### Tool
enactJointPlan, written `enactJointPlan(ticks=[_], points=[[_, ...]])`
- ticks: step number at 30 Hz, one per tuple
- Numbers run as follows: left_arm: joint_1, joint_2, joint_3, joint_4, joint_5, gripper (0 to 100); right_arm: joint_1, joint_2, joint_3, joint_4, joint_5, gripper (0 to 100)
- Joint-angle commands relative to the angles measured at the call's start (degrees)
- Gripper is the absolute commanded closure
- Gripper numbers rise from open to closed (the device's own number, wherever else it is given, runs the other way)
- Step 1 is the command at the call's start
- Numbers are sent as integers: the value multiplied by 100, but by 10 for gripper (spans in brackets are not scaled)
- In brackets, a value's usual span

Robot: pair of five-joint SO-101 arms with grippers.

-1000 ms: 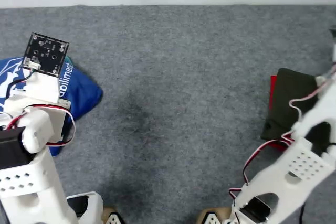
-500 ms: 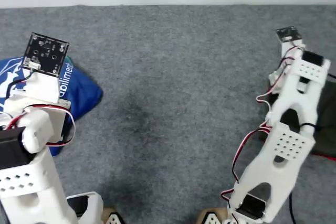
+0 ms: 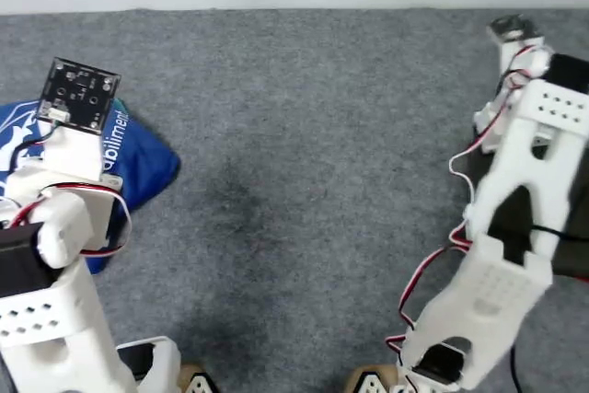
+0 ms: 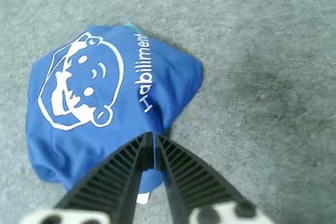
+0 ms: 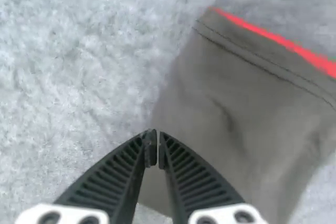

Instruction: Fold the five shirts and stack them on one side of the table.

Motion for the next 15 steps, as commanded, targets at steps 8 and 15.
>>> enactJointPlan(ticks=[8, 15], points=[[-1908, -44, 848, -387, -70, 772, 119, -2105, 2418, 242, -35, 989], [-2382, -35, 2677, -1952, -703, 720, 22, -2888, 4167, 233, -53, 989]])
